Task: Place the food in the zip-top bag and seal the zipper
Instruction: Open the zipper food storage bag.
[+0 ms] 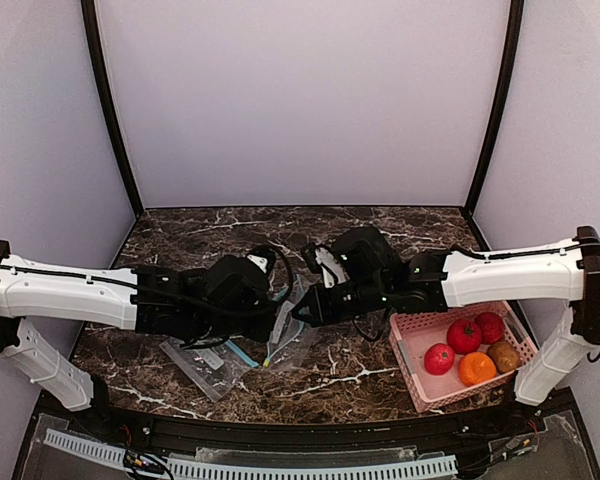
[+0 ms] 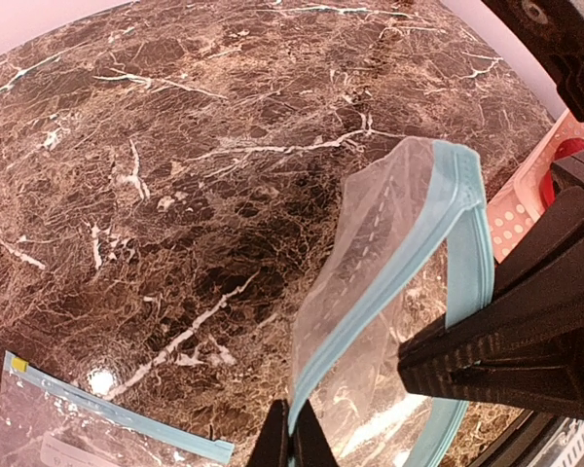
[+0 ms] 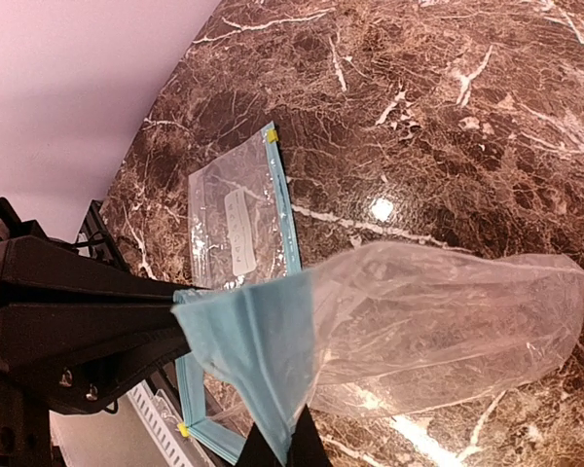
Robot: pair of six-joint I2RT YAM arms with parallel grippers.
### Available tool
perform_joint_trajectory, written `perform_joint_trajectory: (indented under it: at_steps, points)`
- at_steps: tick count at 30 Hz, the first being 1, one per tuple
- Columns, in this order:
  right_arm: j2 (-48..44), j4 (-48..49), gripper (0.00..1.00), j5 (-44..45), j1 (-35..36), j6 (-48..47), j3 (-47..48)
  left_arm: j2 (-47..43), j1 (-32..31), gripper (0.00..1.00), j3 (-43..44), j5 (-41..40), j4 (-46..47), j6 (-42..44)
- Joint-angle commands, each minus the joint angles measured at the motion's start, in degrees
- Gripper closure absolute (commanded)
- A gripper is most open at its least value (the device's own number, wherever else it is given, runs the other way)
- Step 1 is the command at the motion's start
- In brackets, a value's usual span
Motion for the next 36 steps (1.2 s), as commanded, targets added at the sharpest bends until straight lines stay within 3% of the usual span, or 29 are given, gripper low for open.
perform_joint_trajectory:
  at_steps: [1, 9, 15, 18, 22, 28, 36]
  points:
    - [0.94, -2.44, 1.0, 1.54, 0.71, -0.04, 1.95, -1.77, 0.41, 0.99, -1.32, -3.18, -0.85, 0.24]
    - [0.55, -5.55, 1.0, 3.05, 0.71, 0.14, 2.82, -0.8, 1.29, 0.99, 1.26, -11.74, -12.12, -3.55]
    - [-1.24, -10.03, 1.0, 7.24, 0.75, 1.95, 2.51, -1.96, 1.69, 0.99, 1.04, -13.71, -14.17, -4.8]
    - [-2.02, -10.63, 1.0, 9.01, 0.75, 2.95, 1.75, -2.4, 1.69, 0.99, 0.02, -11.66, -9.85, -2.15]
    - [-1.79, -10.69, 1.0, 10.43, 0.76, 4.21, 1.96, -3.19, 1.65, 0.99, -2.41, -2.5, 0.07, 3.04]
    - [0.6, -11.2, 0.85, 13.91, 0.74, 6.47, 4.06, -3.85, 1.41, 0.99, -4.41, 5.24, 9.3, 5.11]
    - [5.07, -13.05, 0.71, 16.39, 0.82, 6.91, 7.87, -4.75, 0.29, 0.99, -5.94, 6.33, 13.48, 4.55]
